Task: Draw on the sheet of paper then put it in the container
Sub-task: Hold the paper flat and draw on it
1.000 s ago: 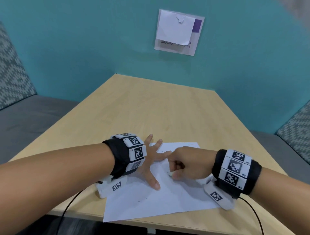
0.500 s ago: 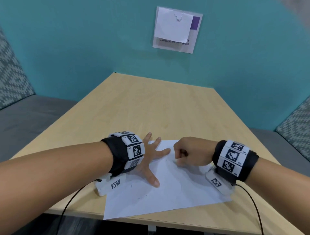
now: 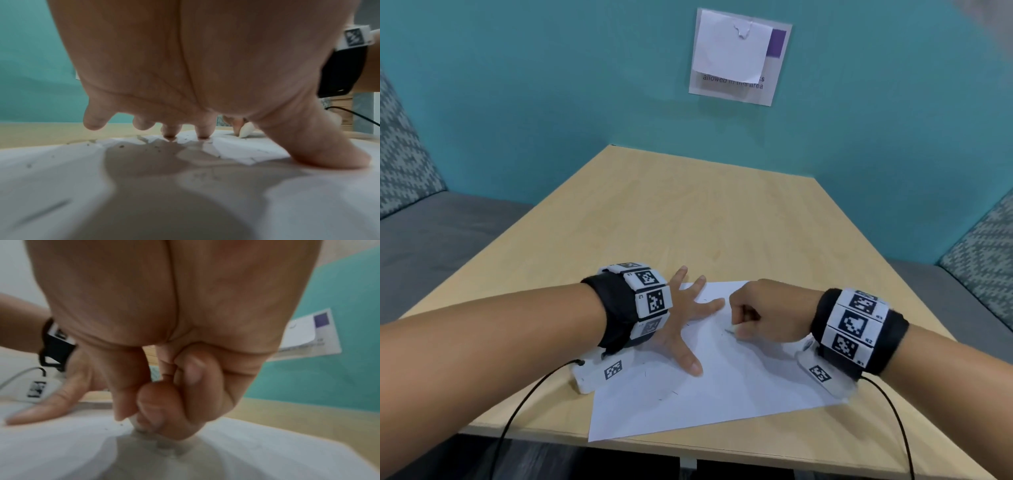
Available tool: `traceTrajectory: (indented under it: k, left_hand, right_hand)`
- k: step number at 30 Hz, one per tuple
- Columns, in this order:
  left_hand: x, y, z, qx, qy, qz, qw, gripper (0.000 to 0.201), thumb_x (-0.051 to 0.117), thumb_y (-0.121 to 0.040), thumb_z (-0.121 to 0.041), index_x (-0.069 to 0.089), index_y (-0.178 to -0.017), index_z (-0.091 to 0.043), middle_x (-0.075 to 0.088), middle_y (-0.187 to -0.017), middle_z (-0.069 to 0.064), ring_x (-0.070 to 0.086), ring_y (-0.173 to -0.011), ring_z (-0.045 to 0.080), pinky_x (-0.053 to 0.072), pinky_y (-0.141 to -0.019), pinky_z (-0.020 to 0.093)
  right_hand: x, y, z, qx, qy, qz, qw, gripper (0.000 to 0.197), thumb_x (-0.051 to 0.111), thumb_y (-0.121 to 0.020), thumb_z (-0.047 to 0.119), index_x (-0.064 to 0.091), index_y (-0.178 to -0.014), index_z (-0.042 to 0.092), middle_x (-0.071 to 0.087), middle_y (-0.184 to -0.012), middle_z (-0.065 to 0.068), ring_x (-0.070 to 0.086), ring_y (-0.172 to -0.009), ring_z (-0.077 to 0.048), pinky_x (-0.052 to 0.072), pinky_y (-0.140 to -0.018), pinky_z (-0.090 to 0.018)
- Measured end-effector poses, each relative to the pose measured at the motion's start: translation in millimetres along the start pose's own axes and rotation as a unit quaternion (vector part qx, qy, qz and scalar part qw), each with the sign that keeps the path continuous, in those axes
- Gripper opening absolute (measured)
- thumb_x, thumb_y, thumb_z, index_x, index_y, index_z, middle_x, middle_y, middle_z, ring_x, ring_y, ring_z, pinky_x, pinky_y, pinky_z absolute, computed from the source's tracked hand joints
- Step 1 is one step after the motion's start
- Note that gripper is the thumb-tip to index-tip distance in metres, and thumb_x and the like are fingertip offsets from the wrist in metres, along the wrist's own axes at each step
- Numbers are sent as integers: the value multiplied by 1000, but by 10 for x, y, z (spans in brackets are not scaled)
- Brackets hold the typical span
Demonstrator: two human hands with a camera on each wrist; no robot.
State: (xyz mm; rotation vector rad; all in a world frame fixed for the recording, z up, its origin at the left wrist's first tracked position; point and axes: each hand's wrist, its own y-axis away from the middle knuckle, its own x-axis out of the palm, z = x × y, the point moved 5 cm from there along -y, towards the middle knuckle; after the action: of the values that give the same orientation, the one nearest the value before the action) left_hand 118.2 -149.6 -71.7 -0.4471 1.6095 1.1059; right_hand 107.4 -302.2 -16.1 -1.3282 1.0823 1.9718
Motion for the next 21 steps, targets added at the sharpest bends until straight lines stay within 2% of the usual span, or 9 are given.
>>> traceTrajectory:
  k: [5,7,9,12,15,18,21]
  left_hand:
    - [-111,138,-74,-11,-2,-13,1000,117,58,-70,-85,-14,-154,-46,-27,-163,-1,-31,-147,31,-7,-113,70]
    - [-146,251,-127,-10,-6,-22,1000,115,56,-73,-83,-15,-154,-42,-26,-163,-1,-26,-149,28,-7,-114,68]
    - [-126,380,-159,-4,-9,0,1000,114,54,-76,-82,-17,-154,-40,-25,-164,-3,-21,-151,25,-7,-115,66]
    - [-9,536,-162,3,-6,43,999,115,57,-76,-80,-17,-155,-40,-27,-163,-5,-21,-151,22,-6,-116,65]
    - [98,573,-123,5,17,56,998,117,58,-75,-80,-19,-154,-41,-29,-162,-6,-24,-150,23,-6,-115,67]
    - [109,562,-117,10,23,56,998,117,59,-76,-80,-22,-152,-42,-30,-162,-5,-24,-150,23,-3,-115,69]
    - [117,555,-122,18,24,48,998,116,61,-75,-79,-22,-151,-47,-29,-162,-3,-22,-151,27,0,-113,73]
  right_hand:
    - [21,-21,-12,4,17,-12,1000,14,63,-87,30,62,-92,16,53,-73,13,48,-66,-6,45,-70,-28]
    - [15,-13,-22,9,17,-16,1000,13,63,-88,31,61,-90,18,53,-72,14,47,-65,-3,43,-66,-25]
    - [4,1,-26,13,17,-23,999,13,62,-89,31,61,-89,19,53,-73,14,47,-65,-2,40,-64,-22]
    - [7,37,78,-9,3,-35,999,13,62,-88,30,63,-93,18,60,-79,11,50,-68,-5,45,-67,-24]
    - [44,41,254,-42,-1,-23,999,15,62,-89,29,64,-98,16,63,-83,5,53,-74,-12,47,-73,-27]
    - [77,13,367,-52,0,-12,999,11,63,-89,27,61,-92,17,55,-74,12,49,-67,-6,41,-64,-21]
    - [196,61,529,-89,-7,31,996,10,64,-87,24,61,-90,15,61,-75,4,51,-66,-11,43,-64,-24]
